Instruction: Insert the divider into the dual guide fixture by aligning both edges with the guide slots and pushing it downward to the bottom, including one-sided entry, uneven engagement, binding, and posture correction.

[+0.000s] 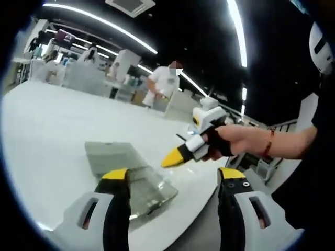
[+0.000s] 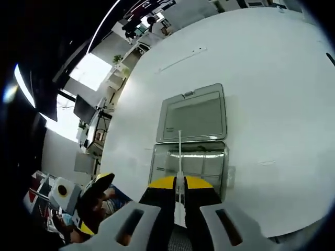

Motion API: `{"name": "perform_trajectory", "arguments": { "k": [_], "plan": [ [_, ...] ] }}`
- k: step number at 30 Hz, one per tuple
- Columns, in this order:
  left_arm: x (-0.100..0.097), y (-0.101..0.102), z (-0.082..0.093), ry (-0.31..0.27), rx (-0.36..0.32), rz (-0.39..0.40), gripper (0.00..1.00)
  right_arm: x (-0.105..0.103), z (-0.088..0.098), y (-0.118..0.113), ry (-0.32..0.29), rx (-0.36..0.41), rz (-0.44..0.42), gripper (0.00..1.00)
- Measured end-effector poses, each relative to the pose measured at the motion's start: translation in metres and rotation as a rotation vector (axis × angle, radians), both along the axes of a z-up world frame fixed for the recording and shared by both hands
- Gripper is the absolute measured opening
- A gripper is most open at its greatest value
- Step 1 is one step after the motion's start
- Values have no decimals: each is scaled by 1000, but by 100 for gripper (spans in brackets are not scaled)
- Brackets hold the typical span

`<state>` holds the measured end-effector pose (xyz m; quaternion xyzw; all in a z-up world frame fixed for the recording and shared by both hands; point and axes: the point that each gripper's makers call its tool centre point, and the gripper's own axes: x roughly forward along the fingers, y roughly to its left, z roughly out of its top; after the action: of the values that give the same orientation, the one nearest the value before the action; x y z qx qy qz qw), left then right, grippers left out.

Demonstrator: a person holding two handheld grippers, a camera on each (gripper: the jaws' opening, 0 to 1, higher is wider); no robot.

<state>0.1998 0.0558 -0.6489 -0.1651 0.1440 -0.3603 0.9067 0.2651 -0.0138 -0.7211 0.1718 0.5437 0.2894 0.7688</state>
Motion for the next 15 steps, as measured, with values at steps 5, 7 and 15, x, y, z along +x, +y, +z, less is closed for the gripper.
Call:
{"name": "perform_trajectory", "arguments": {
  "k": [5, 7, 15],
  "plan": [
    [2, 0, 2, -19, 23, 4, 74, -1, -4, -2, 4, -21, 3, 0],
    [2, -1, 1, -22, 34, 3, 79, -2, -5, -2, 9, -27, 3, 0],
    [1, -2, -13, 6, 84, -23, 86, -1, -11, -6, 23, -50, -23, 0]
  ]
}}
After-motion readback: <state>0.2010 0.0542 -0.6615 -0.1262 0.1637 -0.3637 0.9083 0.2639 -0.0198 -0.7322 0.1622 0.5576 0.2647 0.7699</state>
